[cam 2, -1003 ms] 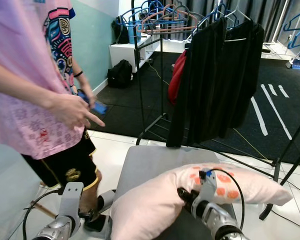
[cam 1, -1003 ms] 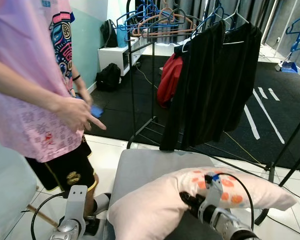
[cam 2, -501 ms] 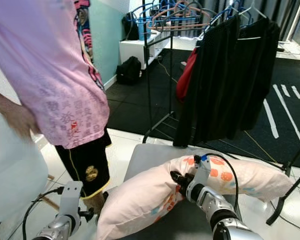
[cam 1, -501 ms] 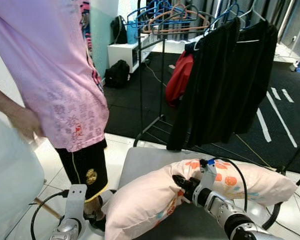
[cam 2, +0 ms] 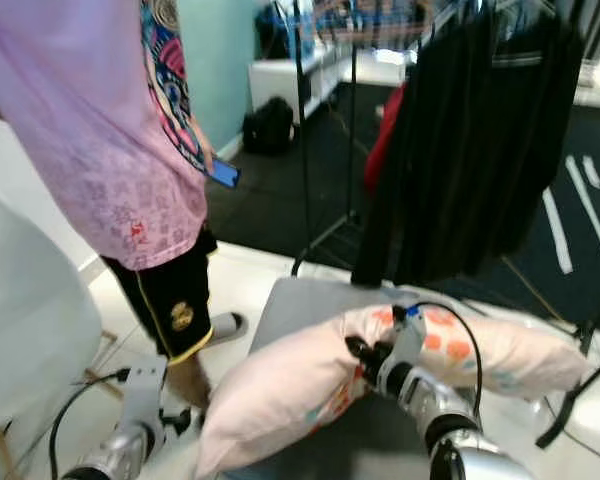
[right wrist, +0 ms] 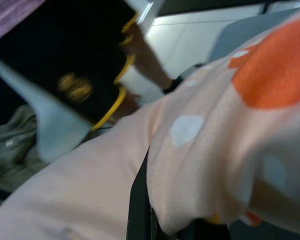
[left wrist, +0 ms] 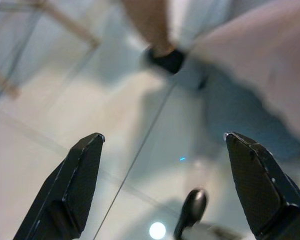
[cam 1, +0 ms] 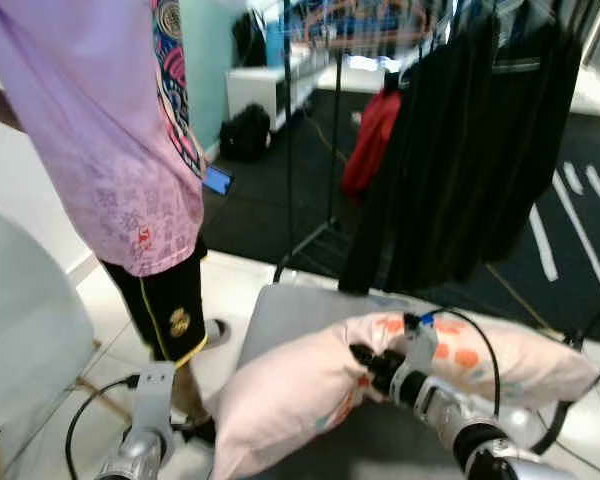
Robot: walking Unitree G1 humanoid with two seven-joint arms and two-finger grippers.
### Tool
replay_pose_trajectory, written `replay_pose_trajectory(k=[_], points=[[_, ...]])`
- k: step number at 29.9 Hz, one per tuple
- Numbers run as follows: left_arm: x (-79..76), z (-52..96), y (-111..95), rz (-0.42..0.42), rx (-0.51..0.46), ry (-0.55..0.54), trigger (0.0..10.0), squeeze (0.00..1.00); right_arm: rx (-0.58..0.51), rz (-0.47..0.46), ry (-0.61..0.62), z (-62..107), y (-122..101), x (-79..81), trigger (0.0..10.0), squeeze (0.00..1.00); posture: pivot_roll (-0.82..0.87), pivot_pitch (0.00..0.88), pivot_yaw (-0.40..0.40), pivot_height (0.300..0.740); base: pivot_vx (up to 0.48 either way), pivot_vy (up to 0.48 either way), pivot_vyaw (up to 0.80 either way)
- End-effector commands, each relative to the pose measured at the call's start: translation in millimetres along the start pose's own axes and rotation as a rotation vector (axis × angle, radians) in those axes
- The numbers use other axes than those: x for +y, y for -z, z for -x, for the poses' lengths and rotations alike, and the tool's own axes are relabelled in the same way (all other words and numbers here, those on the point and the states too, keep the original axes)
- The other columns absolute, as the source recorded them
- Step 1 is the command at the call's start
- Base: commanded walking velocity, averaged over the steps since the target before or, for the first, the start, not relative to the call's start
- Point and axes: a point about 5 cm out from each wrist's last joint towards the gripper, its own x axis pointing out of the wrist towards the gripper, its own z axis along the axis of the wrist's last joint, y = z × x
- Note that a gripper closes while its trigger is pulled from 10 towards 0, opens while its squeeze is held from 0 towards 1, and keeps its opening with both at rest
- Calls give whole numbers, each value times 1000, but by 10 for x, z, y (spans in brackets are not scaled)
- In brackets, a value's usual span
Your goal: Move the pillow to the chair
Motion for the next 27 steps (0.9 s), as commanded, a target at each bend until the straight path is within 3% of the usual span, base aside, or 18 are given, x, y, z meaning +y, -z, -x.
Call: replay_pose_trajectory(k=[1,27], points=[[14,2,20,-1,8,-3,10000,0,-34,21,-20,-22,-77,32,10000,0,-81,4,-33,740,0,0,794],[17,3,21,-16,8,6,10000,0,-31,14,-12,0,-47,6,10000,0,-83,17,-25,740,0,0,796]])
